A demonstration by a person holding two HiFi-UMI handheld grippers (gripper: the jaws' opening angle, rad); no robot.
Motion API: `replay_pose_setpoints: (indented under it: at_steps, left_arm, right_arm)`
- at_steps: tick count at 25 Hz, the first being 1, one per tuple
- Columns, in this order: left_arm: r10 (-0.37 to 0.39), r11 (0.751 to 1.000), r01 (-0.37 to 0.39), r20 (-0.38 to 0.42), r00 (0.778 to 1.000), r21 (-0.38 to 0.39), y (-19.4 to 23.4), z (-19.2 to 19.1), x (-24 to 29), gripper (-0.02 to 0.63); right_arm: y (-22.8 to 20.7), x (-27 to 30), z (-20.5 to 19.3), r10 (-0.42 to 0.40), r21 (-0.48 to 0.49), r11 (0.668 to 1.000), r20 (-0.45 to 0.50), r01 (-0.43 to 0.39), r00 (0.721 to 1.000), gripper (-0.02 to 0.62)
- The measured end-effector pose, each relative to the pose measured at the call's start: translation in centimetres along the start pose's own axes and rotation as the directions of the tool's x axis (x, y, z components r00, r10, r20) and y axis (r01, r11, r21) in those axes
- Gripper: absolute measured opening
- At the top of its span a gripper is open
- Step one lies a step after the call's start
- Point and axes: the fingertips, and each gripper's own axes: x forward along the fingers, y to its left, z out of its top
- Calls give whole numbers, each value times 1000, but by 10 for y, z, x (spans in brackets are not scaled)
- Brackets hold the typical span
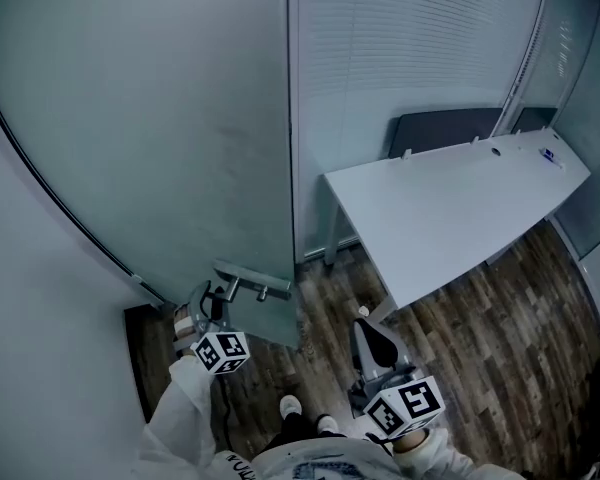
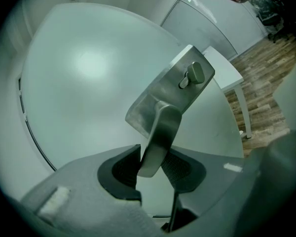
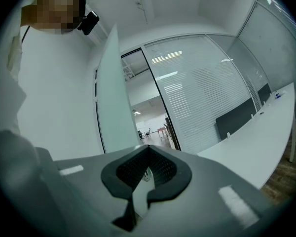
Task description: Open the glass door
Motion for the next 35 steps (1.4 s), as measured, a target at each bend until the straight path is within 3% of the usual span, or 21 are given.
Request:
replay_pose_setpoints:
  at_steps: [7,16,27,32,35]
  left_arm:
    - [55,984,-45,-54,997,171,16,-9,-35,124]
    - [111,932,-67,-104,988,356,26,-20,-65,132]
    - [193,892,-109,-151,970,439,34,-31,-93,126]
    - [234,898,-138,-186,954,417,38,-49,-121,135]
    - [290,895,-186,-211,934,405,44,-63,-152,122]
  right_arm:
    - [-15,-37,-1,37,21,999,-28,-36,999,5]
    - [-18,-58,-14,61,62,996,-53,-58,997,5]
    - [8,-54,-7,82,69,994,-38,-79,996,5]
    - [19,-56,-10,111,57,992,-44,-108,993,5]
    - [20,-62,-16,128,60,990,-50,-125,990,5]
